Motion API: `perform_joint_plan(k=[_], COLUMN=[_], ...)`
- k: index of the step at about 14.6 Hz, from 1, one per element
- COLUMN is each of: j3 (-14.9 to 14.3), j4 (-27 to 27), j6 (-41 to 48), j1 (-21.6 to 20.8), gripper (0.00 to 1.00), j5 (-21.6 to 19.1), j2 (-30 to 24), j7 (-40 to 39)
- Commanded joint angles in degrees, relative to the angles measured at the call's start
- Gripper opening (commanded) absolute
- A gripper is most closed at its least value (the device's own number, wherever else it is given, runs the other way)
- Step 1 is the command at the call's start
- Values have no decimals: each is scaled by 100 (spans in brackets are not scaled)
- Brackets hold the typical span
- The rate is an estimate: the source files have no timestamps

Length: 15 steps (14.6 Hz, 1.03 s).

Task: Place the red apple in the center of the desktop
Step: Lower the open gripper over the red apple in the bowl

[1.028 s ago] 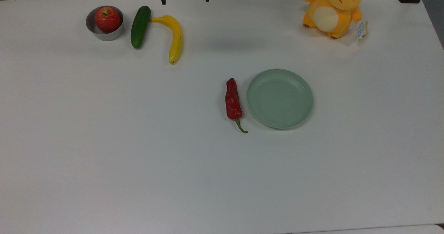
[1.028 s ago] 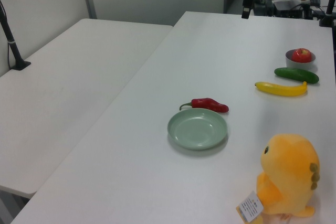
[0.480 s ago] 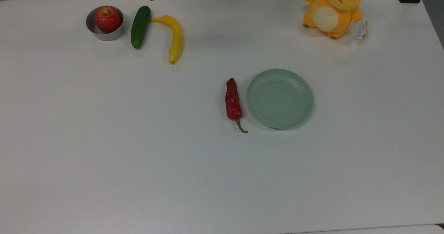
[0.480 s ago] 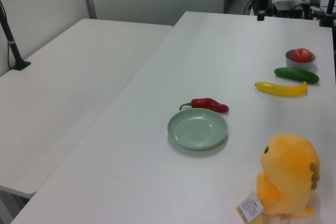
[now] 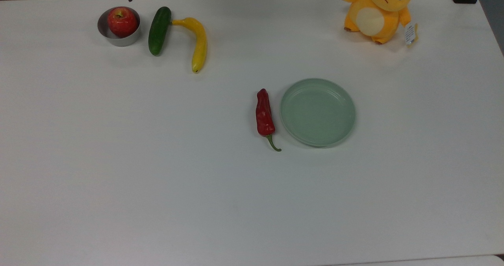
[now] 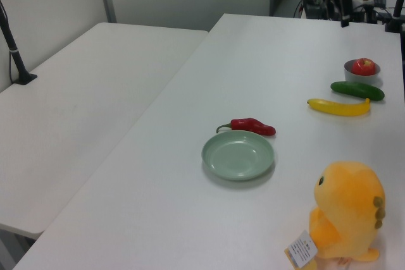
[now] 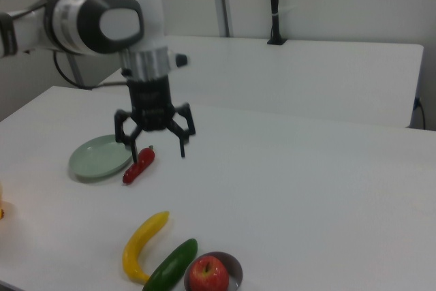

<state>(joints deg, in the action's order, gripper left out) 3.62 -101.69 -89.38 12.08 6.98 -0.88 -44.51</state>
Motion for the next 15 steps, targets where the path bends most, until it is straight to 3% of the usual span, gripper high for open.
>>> perform_joint_plan(k=[1, 6, 15], j3=[-308, -651, -1117], j4=[-526, -1395, -2952], j6=[9, -570, -2916], j1=[84, 93, 120], gripper=[100, 100, 100], j5=[198, 558, 1375], j2=[-88, -88, -193], j7=[-865, -1288, -1438])
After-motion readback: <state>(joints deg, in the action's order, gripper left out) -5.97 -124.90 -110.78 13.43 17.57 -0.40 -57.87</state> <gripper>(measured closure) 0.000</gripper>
